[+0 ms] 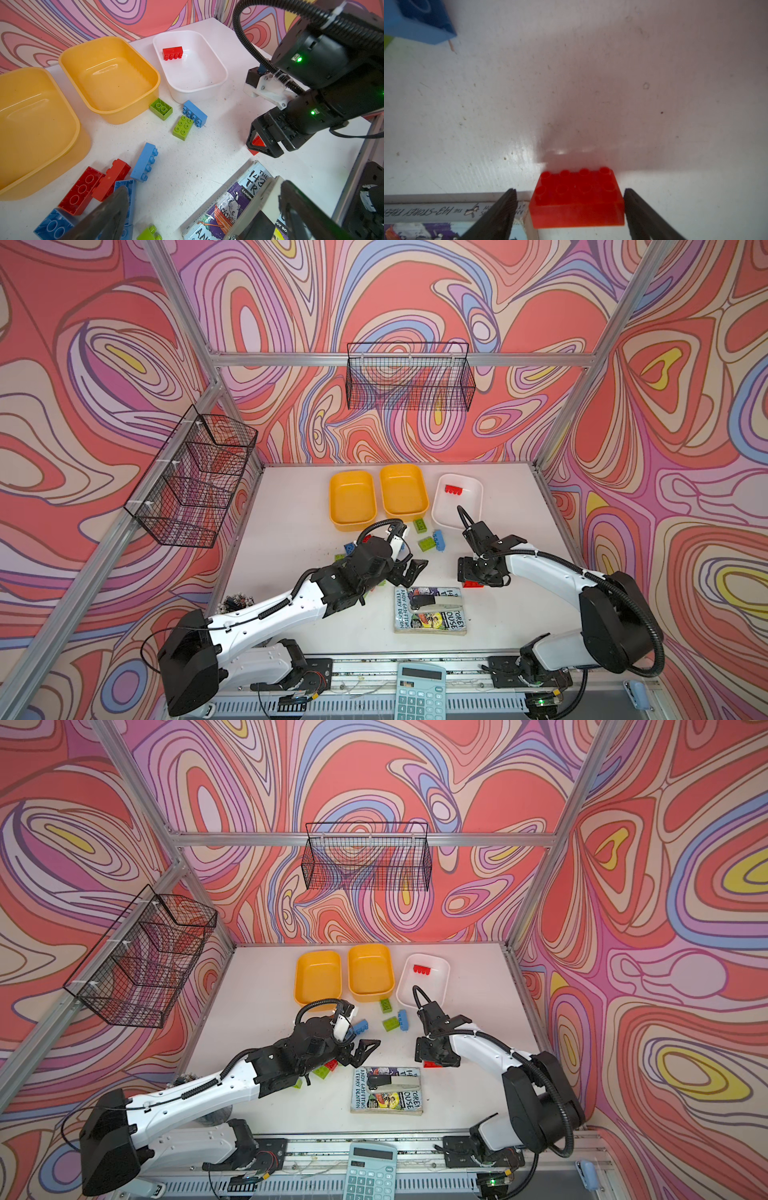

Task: Sort the legos into containers by color
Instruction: 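Lift the red brick and carry it over the white bin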

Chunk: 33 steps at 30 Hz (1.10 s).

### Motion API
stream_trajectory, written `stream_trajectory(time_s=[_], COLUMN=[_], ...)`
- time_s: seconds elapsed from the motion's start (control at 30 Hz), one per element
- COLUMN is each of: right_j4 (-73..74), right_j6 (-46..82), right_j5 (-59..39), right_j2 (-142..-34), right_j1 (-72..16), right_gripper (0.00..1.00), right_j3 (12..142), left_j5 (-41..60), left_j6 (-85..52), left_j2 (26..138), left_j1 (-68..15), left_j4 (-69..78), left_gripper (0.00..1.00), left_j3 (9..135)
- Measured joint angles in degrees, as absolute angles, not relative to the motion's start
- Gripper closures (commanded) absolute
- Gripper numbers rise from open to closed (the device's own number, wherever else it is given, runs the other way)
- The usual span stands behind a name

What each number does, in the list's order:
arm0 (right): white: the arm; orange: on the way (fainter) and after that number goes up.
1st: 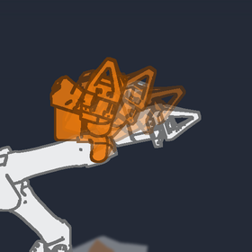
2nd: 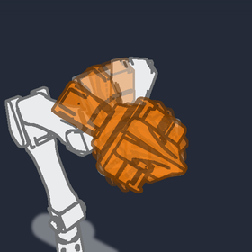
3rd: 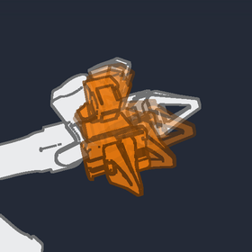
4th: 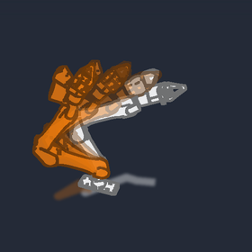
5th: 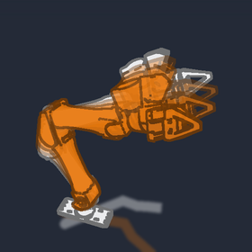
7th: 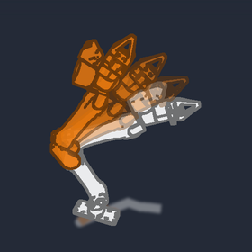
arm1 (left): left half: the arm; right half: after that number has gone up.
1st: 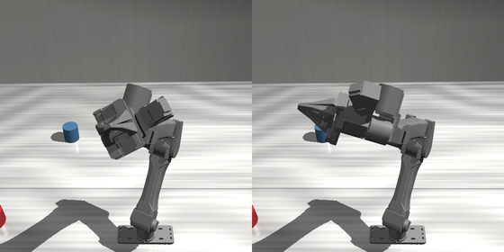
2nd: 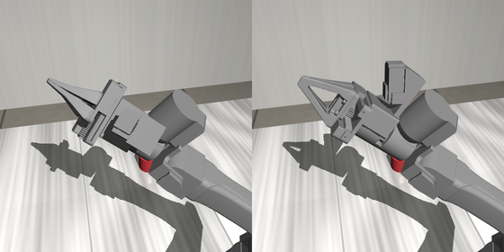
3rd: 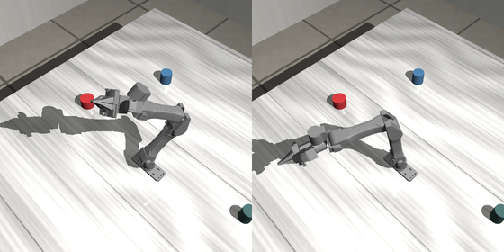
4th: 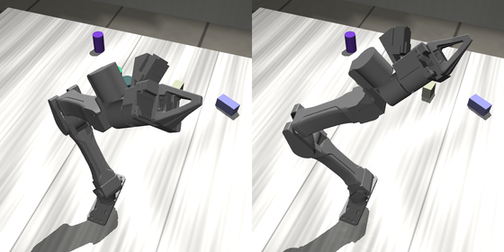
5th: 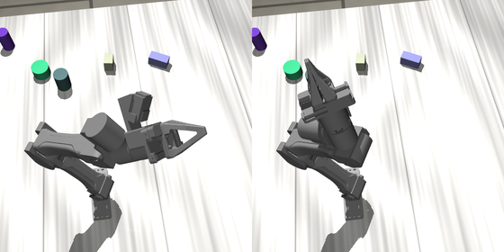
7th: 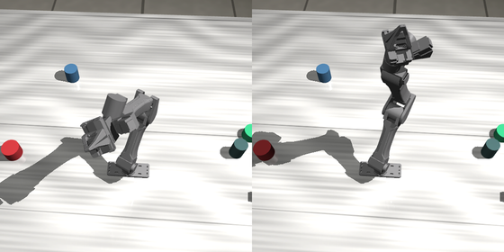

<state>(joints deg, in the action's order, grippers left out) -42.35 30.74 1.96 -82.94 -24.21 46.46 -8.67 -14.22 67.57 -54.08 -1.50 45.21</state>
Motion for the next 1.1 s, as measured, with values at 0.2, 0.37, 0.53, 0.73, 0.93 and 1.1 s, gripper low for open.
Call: stream_trajectory(time_s=[0.2, 0.37, 0.53, 0.73, 0.93, 1.1], right_j4=[-41.2, -40.1, -39.7, -39.6, -39.2, -39.4], right_j6=[31.0, 31.6, 31.9, 31.7, 31.9, 32.6], right_j5=[2.0, 2.0, 2.2, 2.4, 2.6, 2.7], right_j2=[-83.4, -84.2, -84.5, -85.0, -85.1, -84.9], right_j1=[-24.2, -24.2, -24.2, -24.3, -24.3, -24.3], right_gripper=[0.21, 0.27, 0.36, 0.43, 0.45, 0.47], right_j3=[44.8, 44.3, 44.3, 44.7, 44.9, 45.6], left_j5=[-8.7, -8.7, -8.9, -8.9, -9.8, -10.2], left_j6=[-14.2, -14.2, -14.2, -14.2, -13.7, -13.5], left_j2=[67.8, 68.2, 68.3, 68.5, 69.7, 71.1], left_j1=[-54.1, -54.1, -54.1, -54.1, -54.1, -54.1], left_j4=[-1.5, -1.5, -1.5, -1.5, -1.5, -1.6], left_gripper=[0.0, 0.0, 0.0, 0.0, 0.0, 0.0], left_j3=[45.2, 45.2, 45.2, 44.8, 44.9, 45.7])
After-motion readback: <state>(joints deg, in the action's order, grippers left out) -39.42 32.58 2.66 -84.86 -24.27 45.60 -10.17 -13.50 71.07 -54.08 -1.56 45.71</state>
